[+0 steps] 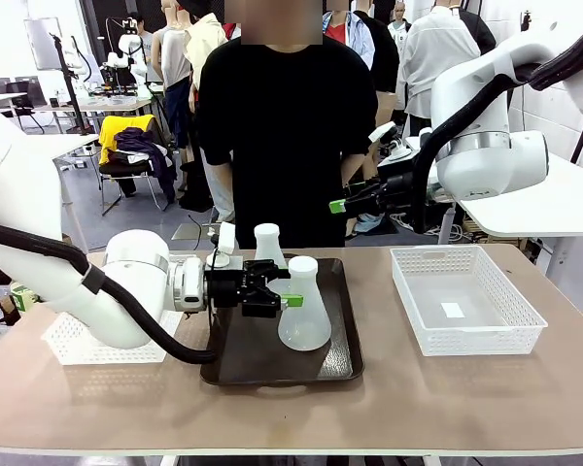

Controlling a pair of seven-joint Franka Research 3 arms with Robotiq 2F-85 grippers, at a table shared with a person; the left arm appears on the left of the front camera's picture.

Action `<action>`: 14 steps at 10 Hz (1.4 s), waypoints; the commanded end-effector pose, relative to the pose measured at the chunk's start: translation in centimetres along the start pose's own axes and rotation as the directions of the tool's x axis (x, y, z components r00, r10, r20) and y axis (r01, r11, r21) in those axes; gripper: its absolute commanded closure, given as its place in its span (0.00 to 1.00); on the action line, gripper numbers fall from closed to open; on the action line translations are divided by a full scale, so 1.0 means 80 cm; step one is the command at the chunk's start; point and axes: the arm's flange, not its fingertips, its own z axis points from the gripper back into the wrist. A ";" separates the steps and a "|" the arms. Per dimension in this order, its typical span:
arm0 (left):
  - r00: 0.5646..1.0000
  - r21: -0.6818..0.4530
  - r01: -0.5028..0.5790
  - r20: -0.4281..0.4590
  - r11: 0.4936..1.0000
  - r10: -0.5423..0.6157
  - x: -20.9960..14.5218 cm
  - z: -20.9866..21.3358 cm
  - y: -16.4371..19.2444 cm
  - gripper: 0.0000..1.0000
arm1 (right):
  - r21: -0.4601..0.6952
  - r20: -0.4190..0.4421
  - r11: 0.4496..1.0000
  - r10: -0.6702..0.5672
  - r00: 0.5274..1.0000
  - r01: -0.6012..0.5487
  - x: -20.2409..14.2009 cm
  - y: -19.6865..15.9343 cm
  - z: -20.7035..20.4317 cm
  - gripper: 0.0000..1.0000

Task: Prepare the laboratory tools.
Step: Place the picked Big flask upright in the Handle tray as directed by the person.

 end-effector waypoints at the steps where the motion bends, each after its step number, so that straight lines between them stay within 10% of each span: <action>1: 0.999 0.000 -0.006 -0.041 1.000 0.006 0.018 0.014 -0.004 0.00 | 0.007 -0.013 1.000 0.000 1.000 0.000 0.003 -0.003 -0.003 0.00; 14: 1.000 0.005 0.010 -0.025 1.000 -0.010 0.013 0.011 0.000 0.00 | 0.007 -0.013 1.000 0.000 1.000 0.000 0.003 -0.003 -0.003 0.00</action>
